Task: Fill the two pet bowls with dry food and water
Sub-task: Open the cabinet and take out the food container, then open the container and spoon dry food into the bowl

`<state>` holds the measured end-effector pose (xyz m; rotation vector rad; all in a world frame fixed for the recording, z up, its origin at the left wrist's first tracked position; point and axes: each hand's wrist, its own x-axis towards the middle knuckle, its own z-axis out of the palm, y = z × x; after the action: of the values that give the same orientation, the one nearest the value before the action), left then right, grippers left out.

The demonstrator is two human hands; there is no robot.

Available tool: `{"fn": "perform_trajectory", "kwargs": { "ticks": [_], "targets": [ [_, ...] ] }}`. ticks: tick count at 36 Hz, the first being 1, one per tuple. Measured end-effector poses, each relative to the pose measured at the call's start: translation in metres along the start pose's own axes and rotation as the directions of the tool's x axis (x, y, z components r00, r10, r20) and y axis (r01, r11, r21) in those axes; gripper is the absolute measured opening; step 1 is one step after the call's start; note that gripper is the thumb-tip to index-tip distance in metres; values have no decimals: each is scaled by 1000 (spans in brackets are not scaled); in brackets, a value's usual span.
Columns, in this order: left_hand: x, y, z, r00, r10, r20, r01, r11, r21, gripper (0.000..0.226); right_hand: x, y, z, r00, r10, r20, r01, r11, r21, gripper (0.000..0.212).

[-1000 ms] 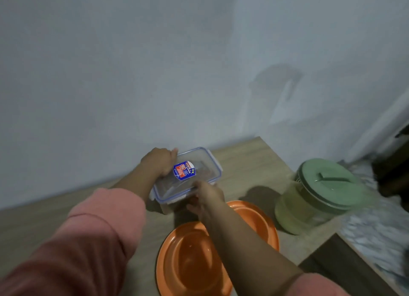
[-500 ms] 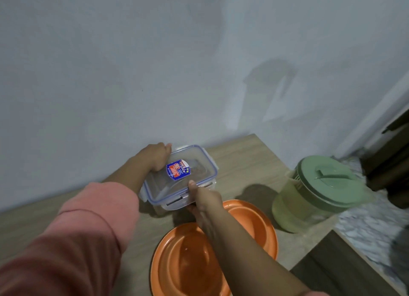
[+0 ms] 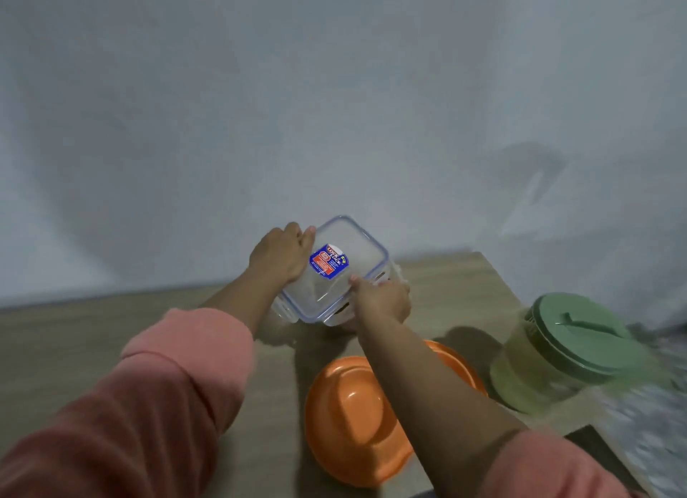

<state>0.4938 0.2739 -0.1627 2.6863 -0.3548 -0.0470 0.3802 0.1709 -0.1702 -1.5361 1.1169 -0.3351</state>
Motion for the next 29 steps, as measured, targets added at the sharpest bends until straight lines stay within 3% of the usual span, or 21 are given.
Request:
{"fn": "perform_trajectory", "kwargs": {
  "ticks": [5, 9, 14, 29],
  "targets": [
    [-53, -39, -13, 984, -179, 8, 180, 982, -51, 54, -27, 3, 19, 987, -10, 163, 31, 991, -127, 54],
    [-95, -76, -5, 954, -293, 57, 293, 956, 4, 45, -49, 18, 31, 952, -44, 303, 131, 953, -272, 42],
    [-149, -120, 8, 892, -449, 46, 444, 892, 88, 49, -86, 44, 42, 889, -43, 456, 218, 915, -339, 34],
    [-217, -147, 49, 811, -578, 86, 573, 816, 75, 37, -113, 82, 32, 757, 190, 625, 188, 853, -487, 48]
  ]
}}
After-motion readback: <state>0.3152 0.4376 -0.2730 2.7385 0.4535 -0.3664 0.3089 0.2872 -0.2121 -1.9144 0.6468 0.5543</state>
